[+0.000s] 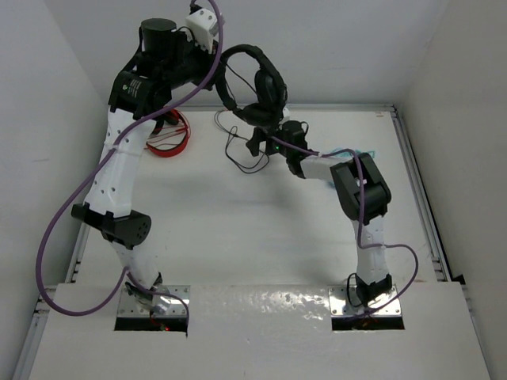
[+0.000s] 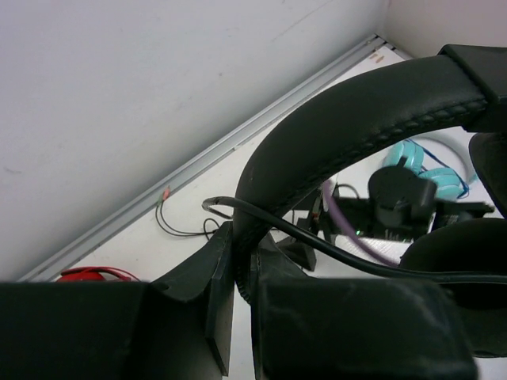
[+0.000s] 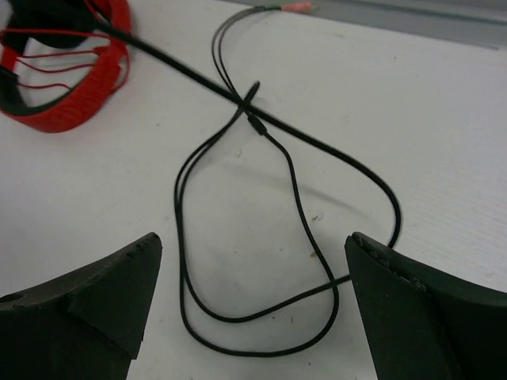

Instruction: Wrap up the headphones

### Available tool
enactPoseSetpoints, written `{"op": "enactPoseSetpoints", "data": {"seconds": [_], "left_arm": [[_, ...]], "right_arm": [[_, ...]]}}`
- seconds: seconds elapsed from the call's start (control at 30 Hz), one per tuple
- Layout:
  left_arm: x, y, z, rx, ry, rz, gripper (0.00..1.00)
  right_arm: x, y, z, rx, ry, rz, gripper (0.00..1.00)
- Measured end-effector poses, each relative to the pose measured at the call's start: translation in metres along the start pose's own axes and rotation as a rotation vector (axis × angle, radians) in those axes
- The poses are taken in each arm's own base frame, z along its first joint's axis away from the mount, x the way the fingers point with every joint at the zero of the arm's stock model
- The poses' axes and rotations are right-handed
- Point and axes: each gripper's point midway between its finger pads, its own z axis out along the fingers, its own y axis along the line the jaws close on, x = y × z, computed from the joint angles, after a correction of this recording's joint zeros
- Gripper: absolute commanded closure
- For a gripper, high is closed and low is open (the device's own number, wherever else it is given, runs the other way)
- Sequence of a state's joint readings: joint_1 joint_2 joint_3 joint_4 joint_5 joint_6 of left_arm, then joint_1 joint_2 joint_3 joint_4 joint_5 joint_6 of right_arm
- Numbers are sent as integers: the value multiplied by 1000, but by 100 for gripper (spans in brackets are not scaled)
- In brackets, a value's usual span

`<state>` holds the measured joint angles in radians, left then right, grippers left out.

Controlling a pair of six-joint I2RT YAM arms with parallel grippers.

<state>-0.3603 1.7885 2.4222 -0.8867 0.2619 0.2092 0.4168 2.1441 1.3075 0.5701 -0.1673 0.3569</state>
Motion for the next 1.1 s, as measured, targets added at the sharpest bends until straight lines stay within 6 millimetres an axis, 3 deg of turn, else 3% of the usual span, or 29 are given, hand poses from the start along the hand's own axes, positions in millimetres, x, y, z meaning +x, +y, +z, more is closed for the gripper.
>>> {"op": "enactPoseSetpoints", "data": {"seconds": [0.13, 0.23, 0.37, 0.5, 0.6, 0.73, 0.8, 0.93, 1.03, 1.1], "left_arm": [[0, 3, 0, -19, 2, 0, 100], [1, 4, 0, -20, 4, 2, 100], [5, 3, -1, -20, 20, 0, 100], [8, 3, -2, -17, 35, -1, 100], [9, 4, -2, -21, 37, 6, 100], [9, 5, -2, -25, 38, 11, 100], [9, 5, -2, -26, 37, 14, 100], [10, 5, 0, -25, 41, 13, 100], [11, 5, 2, -24, 42, 12, 100], [12, 6, 3, -24, 43, 12, 100]], "right_arm": [[31, -11, 20, 110, 41, 7, 5], [40, -33, 31, 218, 49, 5, 15], [28, -57, 45, 327, 14, 7, 19], [17, -63, 45, 348, -4, 6, 26], [30, -51, 28, 283, 37, 0, 28], [50, -16, -22, 123, 119, -12, 27], [43, 2, -44, 46, 116, -14, 39], [1, 28, -67, -83, 57, -9, 43], [-22, 21, -70, -100, 24, 10, 37], [-25, 9, -72, -72, 18, 37, 31]]}}
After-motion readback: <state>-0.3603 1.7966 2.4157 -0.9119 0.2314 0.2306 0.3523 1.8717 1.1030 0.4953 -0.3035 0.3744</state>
